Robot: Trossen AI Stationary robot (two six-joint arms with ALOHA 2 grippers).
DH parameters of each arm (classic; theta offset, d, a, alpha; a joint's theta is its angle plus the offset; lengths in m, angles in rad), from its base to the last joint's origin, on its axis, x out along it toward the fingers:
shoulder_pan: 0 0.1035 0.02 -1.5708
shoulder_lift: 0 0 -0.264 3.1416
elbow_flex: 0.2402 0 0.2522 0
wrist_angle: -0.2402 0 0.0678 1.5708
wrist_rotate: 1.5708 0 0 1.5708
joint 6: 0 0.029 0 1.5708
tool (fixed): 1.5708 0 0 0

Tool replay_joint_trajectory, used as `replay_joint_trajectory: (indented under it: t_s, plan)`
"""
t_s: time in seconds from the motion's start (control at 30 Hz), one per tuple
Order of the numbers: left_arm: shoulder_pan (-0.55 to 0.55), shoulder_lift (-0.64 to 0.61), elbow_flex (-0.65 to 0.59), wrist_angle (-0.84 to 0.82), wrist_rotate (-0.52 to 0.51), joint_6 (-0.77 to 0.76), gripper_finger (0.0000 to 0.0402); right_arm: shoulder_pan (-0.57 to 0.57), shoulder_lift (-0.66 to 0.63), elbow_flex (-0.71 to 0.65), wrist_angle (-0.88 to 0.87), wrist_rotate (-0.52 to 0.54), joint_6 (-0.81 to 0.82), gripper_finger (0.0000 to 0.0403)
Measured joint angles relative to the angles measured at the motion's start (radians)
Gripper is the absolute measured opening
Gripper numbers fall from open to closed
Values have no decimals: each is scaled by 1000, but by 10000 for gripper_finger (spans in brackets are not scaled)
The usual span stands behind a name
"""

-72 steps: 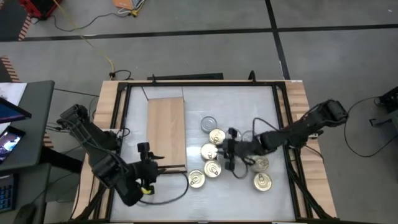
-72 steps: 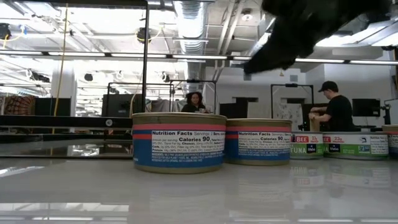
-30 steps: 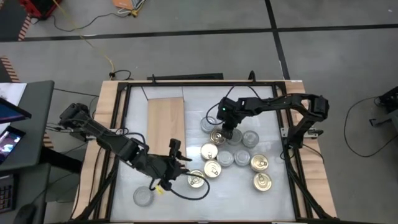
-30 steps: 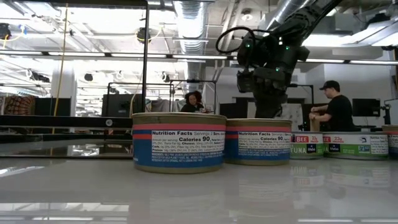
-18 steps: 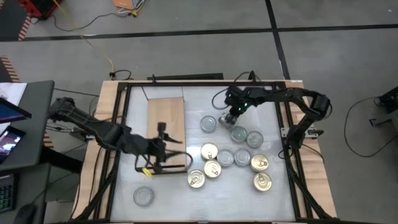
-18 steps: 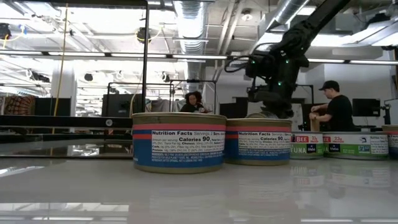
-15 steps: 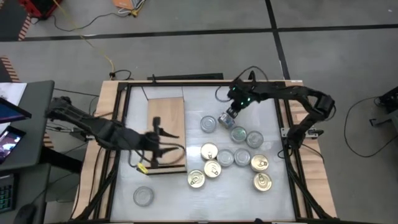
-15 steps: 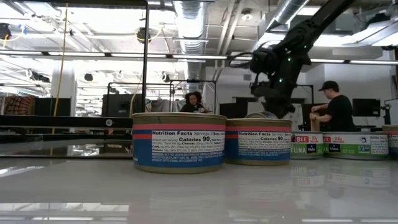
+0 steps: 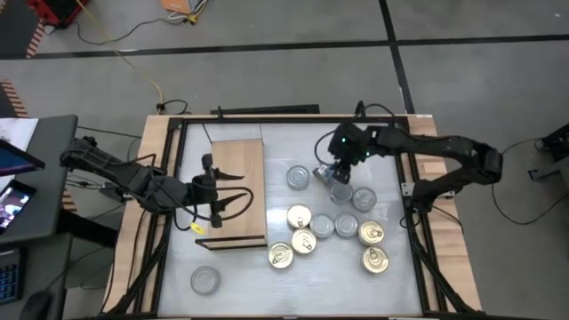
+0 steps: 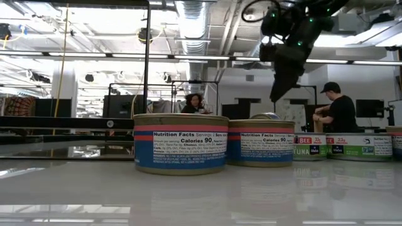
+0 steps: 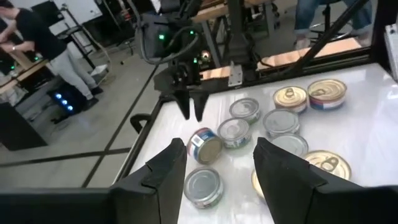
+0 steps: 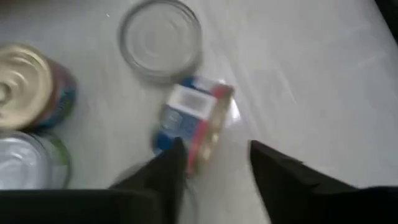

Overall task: Stack canned seafood by type on shelf
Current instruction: Put the blue-pink tuna can on the shelf

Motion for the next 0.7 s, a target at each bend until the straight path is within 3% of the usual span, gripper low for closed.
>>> replay_joint_trajectory:
  t_s: [0.13, 0.23, 0.37, 0.7]
  plan:
    - [0, 0, 0, 0, 5, 9, 183, 87, 7, 0, 63, 146, 124, 312]
    - [0, 0, 0, 0, 10, -5, 183, 130, 17, 0, 54, 261, 198, 343]
    - [0, 0, 0, -10, 26, -24, 183, 174, 63, 0, 58, 317, 299, 349]
    - [0, -1, 0, -103, 47, -90, 183, 211, 181, -5, 71, 310, 322, 329]
